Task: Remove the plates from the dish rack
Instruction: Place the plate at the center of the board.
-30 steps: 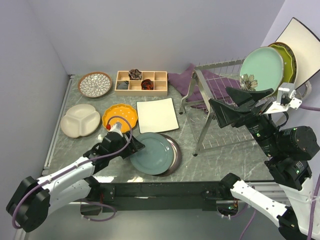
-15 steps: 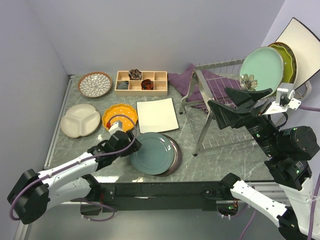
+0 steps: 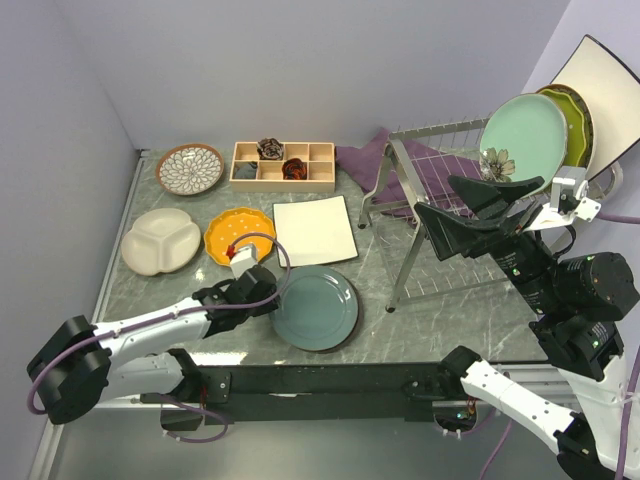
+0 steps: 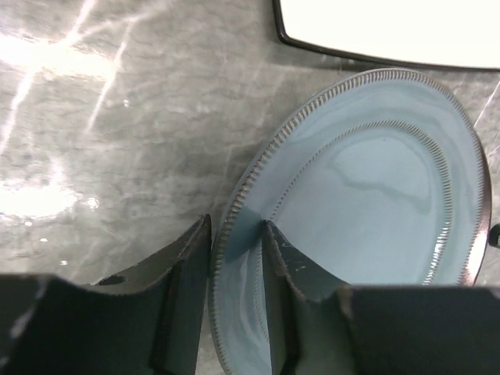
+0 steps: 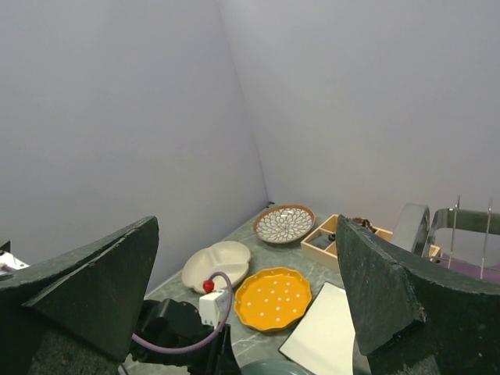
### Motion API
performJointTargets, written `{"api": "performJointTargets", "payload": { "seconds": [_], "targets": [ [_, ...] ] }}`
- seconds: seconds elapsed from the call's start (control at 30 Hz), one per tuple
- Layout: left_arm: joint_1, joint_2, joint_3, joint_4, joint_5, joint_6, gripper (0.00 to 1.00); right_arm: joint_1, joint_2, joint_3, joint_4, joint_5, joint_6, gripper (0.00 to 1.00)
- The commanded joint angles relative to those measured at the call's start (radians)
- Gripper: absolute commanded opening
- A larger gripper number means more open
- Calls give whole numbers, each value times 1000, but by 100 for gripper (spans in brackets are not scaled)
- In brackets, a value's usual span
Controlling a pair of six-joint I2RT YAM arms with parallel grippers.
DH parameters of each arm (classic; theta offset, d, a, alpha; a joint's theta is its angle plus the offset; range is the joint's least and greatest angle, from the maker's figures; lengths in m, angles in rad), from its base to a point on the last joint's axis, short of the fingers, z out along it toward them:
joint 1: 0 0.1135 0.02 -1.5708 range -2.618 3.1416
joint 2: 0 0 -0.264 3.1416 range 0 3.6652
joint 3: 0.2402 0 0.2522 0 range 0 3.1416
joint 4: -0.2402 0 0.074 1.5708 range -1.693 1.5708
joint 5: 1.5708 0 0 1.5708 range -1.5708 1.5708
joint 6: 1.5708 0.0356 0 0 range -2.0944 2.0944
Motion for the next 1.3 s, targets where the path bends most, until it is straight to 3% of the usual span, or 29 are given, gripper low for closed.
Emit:
{"api": "performJointTargets", "payload": {
  "seconds": [0.0,0.17,0.4,0.5,0.8,1.13,1.27],
  "targets": [
    [-29,37,64,22,-44,-16,35,6,-12,1,26,-11,-14,100],
    [-32,50,73,17,-52,-22,36,6,-14,-1,26,-11,-15,100],
    [-34,33,76,25,-32,-20,57,6,-8,4,20,-9,-15,100],
    [-34,25,99,-31,-71,-14,59,6,-8,3,21,-11,-15,100],
    [-35,48,81,32,-24,0,45,6,-5,4,20,-14,-17,100],
    [-51,82,104,43,-29,0,44,4,-3,6,18,-6,-18,100],
    [-51,56,110,17,-53,-3,51,4,6,13,7,20,-15,100]
  ]
}}
